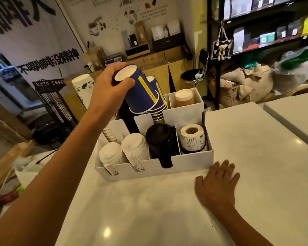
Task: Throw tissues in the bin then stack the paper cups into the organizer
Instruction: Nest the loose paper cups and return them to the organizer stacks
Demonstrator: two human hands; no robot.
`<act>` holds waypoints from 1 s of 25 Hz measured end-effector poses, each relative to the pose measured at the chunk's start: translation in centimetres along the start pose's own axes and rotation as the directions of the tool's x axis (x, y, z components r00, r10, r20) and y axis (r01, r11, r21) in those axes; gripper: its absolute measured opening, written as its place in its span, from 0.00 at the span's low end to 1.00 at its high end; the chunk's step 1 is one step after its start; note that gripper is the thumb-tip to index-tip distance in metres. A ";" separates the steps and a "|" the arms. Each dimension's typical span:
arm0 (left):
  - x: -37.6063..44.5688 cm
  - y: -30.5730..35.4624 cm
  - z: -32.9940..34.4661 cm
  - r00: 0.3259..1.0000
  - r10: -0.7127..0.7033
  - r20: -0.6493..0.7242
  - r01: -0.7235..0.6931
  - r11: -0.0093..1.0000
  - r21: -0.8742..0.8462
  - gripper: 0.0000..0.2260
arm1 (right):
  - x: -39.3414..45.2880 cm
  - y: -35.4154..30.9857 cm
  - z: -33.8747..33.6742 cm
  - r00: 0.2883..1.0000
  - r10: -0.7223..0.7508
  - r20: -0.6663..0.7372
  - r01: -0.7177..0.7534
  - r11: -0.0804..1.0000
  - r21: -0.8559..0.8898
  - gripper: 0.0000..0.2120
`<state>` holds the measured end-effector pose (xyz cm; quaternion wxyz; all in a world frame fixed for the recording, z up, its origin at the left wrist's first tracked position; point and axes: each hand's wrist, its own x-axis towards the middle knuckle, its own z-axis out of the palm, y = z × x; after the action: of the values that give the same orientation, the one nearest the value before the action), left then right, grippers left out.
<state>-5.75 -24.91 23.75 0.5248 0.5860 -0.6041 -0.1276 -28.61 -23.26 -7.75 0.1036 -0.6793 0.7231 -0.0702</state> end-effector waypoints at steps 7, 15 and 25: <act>5.1 0.5 1.3 0.983 0.178 -0.054 -0.172 0.980 0.096 0.16 | 0.0 -0.3 0.0 0.999 0.038 -0.006 -0.038 0.999 -0.031 0.40; 10.0 -0.5 2.5 0.964 0.265 0.033 -0.262 0.913 0.313 0.14 | 0.4 -0.1 0.8 1.000 0.005 -0.005 -0.005 1.000 0.012 0.39; 11.0 -2.7 3.7 0.918 0.262 0.299 -0.389 0.746 0.541 0.15 | 0.5 -0.2 1.0 0.999 0.018 -0.047 -0.016 0.999 0.051 0.40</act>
<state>-4.44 -36.66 25.45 0.2659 0.5882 -0.7570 0.1011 -28.26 -23.71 -8.67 0.1042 -0.6684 0.7291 -0.1039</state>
